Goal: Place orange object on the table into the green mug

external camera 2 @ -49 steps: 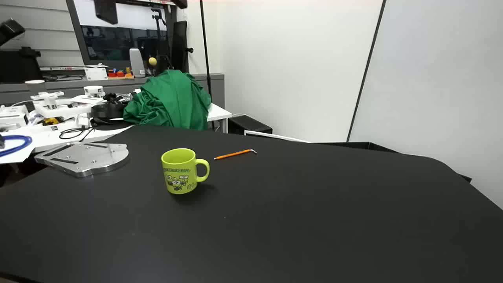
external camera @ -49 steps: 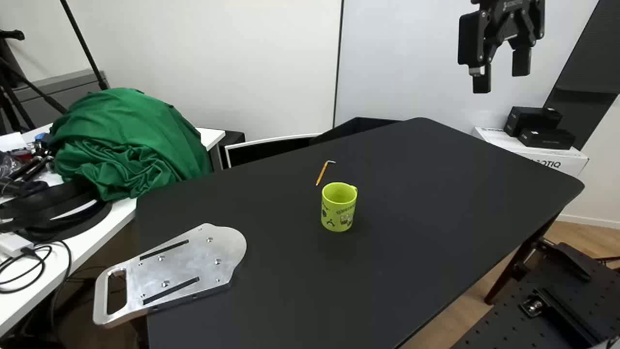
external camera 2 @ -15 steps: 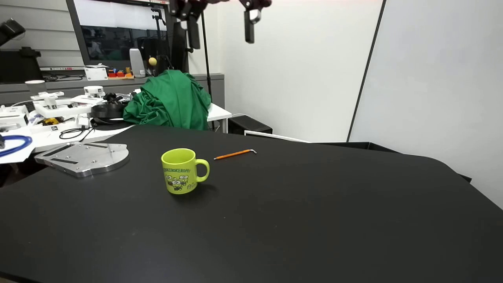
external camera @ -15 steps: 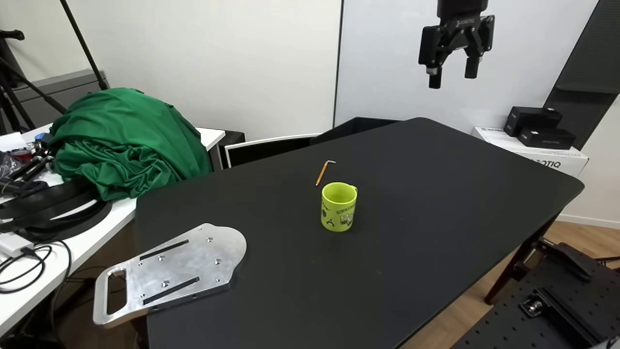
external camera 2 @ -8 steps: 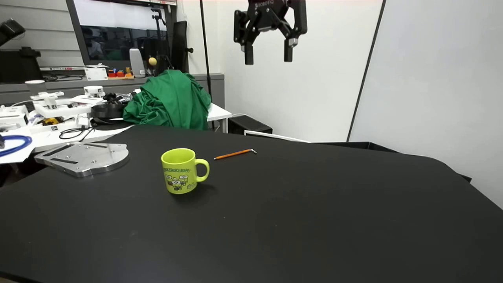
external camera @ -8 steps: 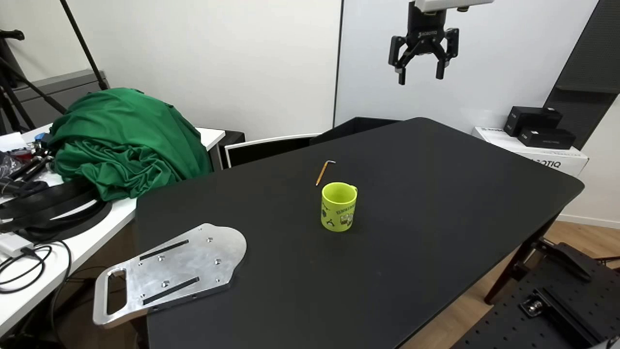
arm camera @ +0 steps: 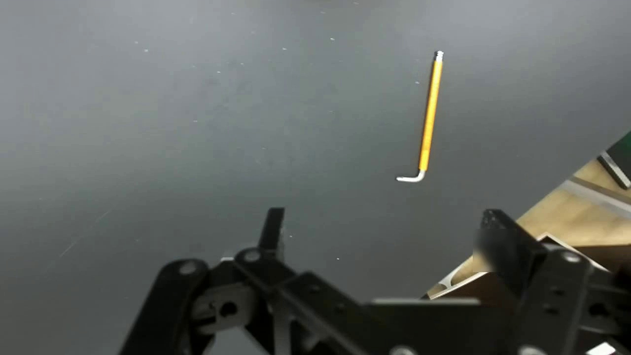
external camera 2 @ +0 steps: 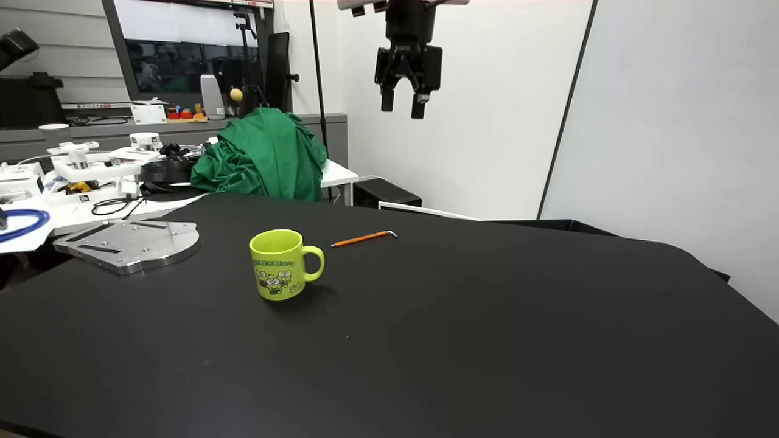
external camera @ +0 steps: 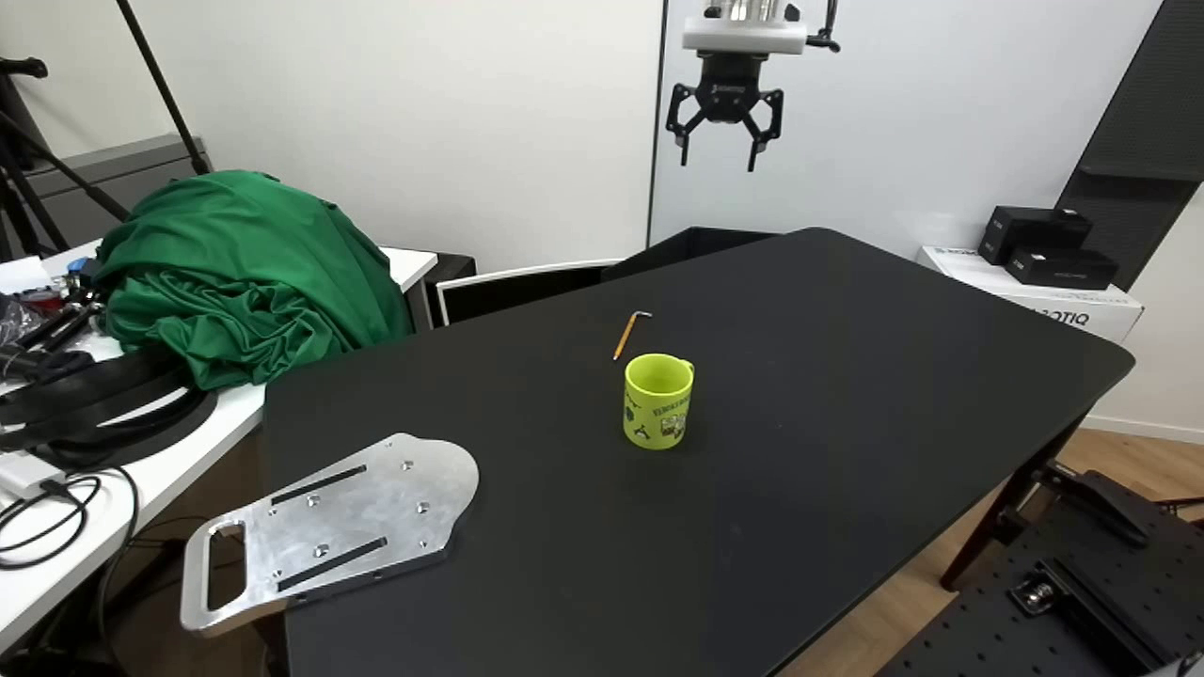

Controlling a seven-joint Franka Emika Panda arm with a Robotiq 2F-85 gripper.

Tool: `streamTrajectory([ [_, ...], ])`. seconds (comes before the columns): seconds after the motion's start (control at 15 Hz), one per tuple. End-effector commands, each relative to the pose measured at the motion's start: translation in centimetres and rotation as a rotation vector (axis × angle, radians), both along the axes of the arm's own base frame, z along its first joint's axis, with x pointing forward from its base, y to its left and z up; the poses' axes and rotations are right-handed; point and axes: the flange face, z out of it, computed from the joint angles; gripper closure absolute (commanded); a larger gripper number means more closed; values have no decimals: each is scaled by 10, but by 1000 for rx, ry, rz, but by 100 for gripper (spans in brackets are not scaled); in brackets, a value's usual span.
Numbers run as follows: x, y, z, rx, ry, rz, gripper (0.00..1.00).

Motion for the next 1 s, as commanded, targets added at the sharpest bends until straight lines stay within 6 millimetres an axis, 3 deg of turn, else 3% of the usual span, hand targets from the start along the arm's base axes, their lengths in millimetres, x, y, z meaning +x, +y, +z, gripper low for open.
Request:
streamTrajectory([
  [0.0, 49, 21, -2, 16, -67, -130, 0],
  [0.13, 64, 34, -10, 0, -75, -132, 0],
  [0.2, 43, 27, -8, 8, -62, -87, 0],
  [0.4, 57, 38, -18, 3, -67, -92, 0],
  [0.93, 59, 34, -15, -1, -75, -98, 0],
])
